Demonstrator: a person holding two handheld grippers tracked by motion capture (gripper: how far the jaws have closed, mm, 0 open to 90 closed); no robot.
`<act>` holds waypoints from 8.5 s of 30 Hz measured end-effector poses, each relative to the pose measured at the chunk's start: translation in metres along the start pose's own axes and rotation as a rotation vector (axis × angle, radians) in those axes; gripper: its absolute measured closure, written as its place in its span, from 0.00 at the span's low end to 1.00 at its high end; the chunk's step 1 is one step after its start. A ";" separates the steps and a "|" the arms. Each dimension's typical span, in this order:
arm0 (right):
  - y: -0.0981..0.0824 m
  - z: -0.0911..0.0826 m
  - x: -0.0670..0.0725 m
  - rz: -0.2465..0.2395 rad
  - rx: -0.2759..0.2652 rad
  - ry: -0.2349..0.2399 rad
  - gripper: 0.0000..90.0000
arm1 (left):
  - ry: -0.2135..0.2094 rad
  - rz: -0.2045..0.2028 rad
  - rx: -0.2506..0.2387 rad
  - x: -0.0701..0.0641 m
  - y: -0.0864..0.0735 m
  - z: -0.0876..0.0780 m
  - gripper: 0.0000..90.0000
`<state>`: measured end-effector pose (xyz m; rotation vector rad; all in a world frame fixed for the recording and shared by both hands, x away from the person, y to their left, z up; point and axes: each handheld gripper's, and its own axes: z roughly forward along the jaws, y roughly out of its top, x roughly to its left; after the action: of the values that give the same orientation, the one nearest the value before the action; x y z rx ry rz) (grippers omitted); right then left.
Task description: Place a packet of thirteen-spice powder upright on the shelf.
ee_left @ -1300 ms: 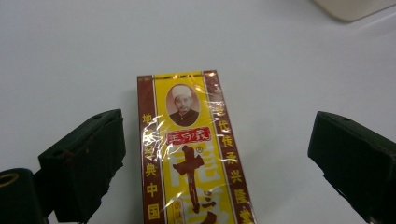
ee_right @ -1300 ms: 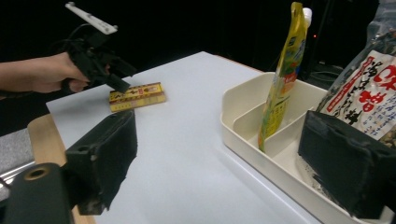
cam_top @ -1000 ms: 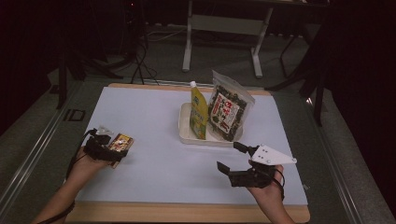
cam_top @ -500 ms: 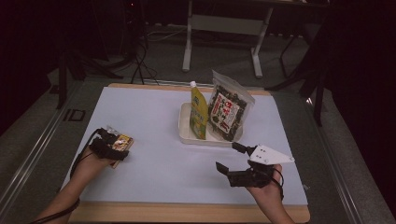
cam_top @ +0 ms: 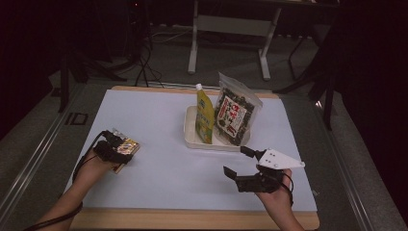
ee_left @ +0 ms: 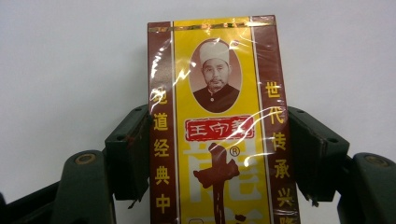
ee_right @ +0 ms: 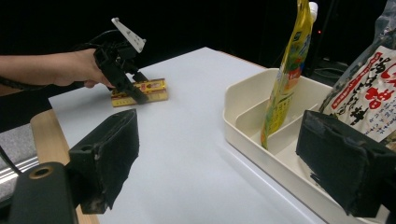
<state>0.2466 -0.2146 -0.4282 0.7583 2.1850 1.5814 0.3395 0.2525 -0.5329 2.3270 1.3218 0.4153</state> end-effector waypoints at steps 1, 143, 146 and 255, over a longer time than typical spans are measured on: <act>0.000 0.000 0.000 0.001 -0.002 -0.002 0.14 | -0.002 -0.006 -0.019 -0.002 0.000 -0.002 0.35; 0.072 0.128 0.017 0.200 -0.018 -0.311 0.75 | -0.201 0.042 -0.748 -0.132 0.011 -0.051 0.02; 0.074 0.135 0.016 0.183 -0.024 -0.340 0.75 | -0.193 0.026 -0.745 -0.129 0.002 -0.050 0.02; 0.056 0.236 -0.009 0.459 -0.001 -0.506 0.57 | -0.159 -0.026 -0.723 -0.116 -0.019 -0.041 0.03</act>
<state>0.3970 -0.0262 -0.4522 1.5505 1.7163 1.3691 0.2486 0.1699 -0.5130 1.6948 0.9176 0.5713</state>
